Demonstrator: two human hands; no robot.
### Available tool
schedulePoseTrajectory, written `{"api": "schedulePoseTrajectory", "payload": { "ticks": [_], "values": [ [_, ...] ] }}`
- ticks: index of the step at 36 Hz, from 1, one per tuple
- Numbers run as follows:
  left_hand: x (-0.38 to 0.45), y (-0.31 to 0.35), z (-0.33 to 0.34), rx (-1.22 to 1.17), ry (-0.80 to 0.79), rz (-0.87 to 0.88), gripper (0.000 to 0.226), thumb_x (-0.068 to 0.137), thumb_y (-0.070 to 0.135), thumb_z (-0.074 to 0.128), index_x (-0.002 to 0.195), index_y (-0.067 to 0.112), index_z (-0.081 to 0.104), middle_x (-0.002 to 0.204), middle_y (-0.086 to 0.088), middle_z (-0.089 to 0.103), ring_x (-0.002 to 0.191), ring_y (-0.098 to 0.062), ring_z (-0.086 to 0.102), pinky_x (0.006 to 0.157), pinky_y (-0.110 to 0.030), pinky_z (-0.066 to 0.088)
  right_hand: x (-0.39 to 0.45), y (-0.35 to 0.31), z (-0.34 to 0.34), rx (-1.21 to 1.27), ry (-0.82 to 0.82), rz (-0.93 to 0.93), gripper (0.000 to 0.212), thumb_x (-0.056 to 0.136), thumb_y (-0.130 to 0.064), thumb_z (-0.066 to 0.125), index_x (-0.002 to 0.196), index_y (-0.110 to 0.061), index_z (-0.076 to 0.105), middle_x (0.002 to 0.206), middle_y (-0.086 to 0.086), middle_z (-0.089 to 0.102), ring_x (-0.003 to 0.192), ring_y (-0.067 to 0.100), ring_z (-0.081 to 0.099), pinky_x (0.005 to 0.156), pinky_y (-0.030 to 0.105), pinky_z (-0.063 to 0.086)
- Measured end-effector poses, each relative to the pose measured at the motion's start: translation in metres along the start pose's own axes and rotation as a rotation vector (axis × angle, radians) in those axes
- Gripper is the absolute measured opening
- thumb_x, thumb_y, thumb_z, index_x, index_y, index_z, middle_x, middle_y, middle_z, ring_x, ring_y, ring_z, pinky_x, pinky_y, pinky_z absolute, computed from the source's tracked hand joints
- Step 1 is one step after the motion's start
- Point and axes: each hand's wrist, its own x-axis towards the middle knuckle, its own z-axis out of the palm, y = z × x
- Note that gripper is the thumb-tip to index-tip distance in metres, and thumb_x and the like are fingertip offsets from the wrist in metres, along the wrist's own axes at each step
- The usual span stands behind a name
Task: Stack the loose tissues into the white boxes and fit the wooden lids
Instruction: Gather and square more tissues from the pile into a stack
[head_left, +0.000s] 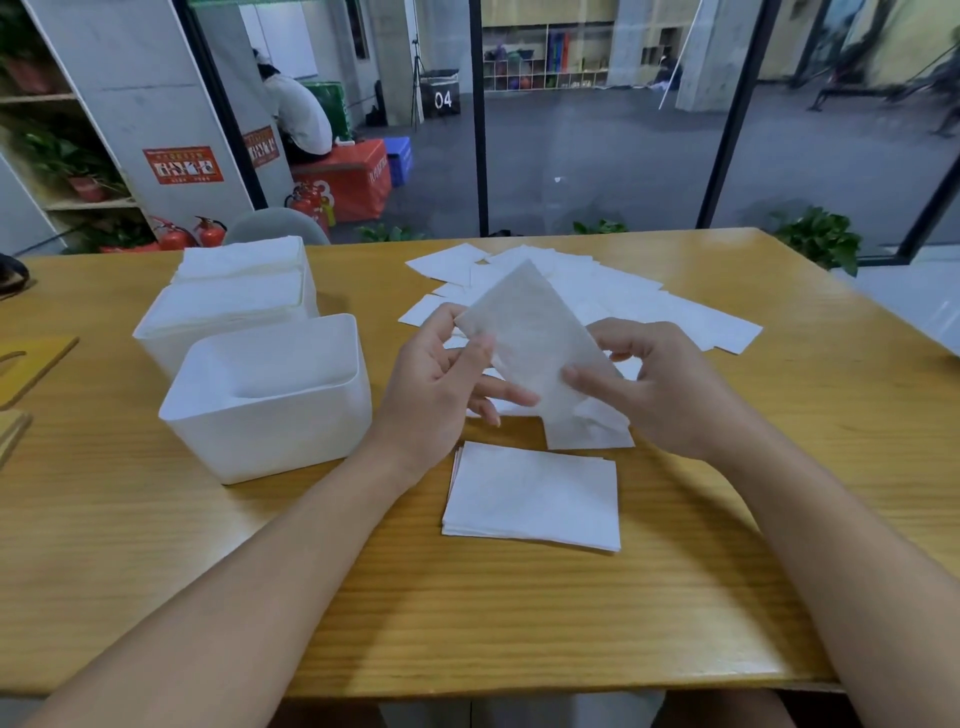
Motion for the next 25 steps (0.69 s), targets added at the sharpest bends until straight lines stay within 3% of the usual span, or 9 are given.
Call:
{"api": "schedulePoseTrajectory", "payload": {
  "ticks": [3,7,9,11,13,15,18,20,25],
  "values": [
    [-0.001,0.002,-0.003,-0.02,-0.031,-0.084,0.017,0.113,0.023,0.057,0.12,0.008,0.058,0.119,-0.013,0.077,0.089,-0.044,0.081,0.05,-0.028,0.05,0.001,0.001,0.0,0.077,0.048,0.003,0.017,0.109,-0.033,0.068,0.097,-0.027,0.08,0.097,-0.007,0.079,0.093,0.018,0.074,0.083,0.046,0.06],
    [-0.001,0.005,-0.011,0.104,-0.009,-0.089,0.014,0.099,0.025,0.07,0.099,0.011,0.069,0.093,-0.013,0.07,0.078,-0.02,0.067,0.06,-0.033,0.035,0.001,0.0,-0.003,0.174,0.032,0.014,0.016,0.11,-0.024,0.067,0.101,-0.025,0.079,0.093,0.001,0.079,0.087,0.03,0.073,0.078,0.05,0.058],
    [-0.001,0.008,-0.012,0.096,0.01,-0.079,0.017,0.101,0.035,0.074,0.108,0.019,0.075,0.088,0.0,0.069,0.079,-0.015,0.058,0.067,-0.034,0.038,0.0,0.001,-0.003,0.161,-0.014,0.03,0.013,0.109,-0.029,0.067,0.105,-0.027,0.079,0.094,0.007,0.078,0.088,0.04,0.071,0.077,0.056,0.058],
    [0.001,0.01,-0.012,0.088,0.063,-0.091,0.027,0.101,0.044,0.078,0.121,0.026,0.076,0.085,-0.007,0.07,0.081,-0.021,0.059,0.074,-0.04,0.044,-0.001,-0.001,-0.002,0.147,-0.066,0.033,0.015,0.109,-0.035,0.065,0.109,-0.028,0.079,0.093,0.014,0.076,0.084,0.044,0.068,0.071,0.057,0.057],
    [0.001,0.01,-0.012,0.105,0.079,-0.1,0.03,0.099,0.044,0.082,0.125,0.031,0.076,0.088,-0.028,0.064,0.08,-0.038,0.056,0.078,-0.048,0.046,-0.002,-0.004,-0.002,0.14,-0.095,0.029,0.018,0.109,-0.037,0.064,0.11,-0.028,0.079,0.092,0.017,0.074,0.08,0.045,0.065,0.065,0.052,0.054],
    [0.001,0.008,-0.013,0.142,0.031,-0.096,0.023,0.1,0.035,0.082,0.122,0.028,0.078,0.085,-0.036,0.054,0.077,-0.039,0.051,0.077,-0.048,0.046,-0.002,-0.005,-0.002,0.167,-0.101,0.054,0.016,0.109,-0.035,0.065,0.112,-0.029,0.08,0.093,0.018,0.074,0.079,0.043,0.064,0.065,0.047,0.051],
    [0.002,0.008,-0.023,0.185,-0.07,-0.113,0.016,0.102,0.026,0.078,0.118,0.024,0.079,0.073,-0.023,0.044,0.068,-0.025,0.049,0.064,-0.032,0.049,-0.002,-0.003,-0.006,0.262,-0.161,0.136,0.012,0.108,-0.029,0.069,0.112,-0.029,0.079,0.073,0.016,0.06,0.064,0.027,0.055,0.059,0.035,0.048],
    [0.003,0.01,-0.032,0.27,-0.149,-0.123,0.014,0.102,0.023,0.074,0.115,0.025,0.079,0.064,-0.007,0.041,0.057,-0.017,0.038,0.053,-0.023,0.039,-0.004,-0.003,-0.01,0.281,-0.268,0.169,0.009,0.105,-0.027,0.072,0.112,-0.025,0.077,0.066,0.009,0.046,0.058,0.022,0.047,0.055,0.027,0.043],
    [0.001,0.011,-0.039,0.481,-0.339,-0.176,0.016,0.094,0.017,0.067,0.106,0.025,0.073,0.059,0.0,0.041,0.057,-0.02,0.032,0.055,-0.025,0.033,-0.007,-0.004,-0.009,0.142,-0.467,0.204,0.015,0.096,-0.033,0.08,0.105,-0.026,0.071,0.064,0.005,0.057,0.055,0.023,0.048,0.054,0.027,0.038]
  ]
}}
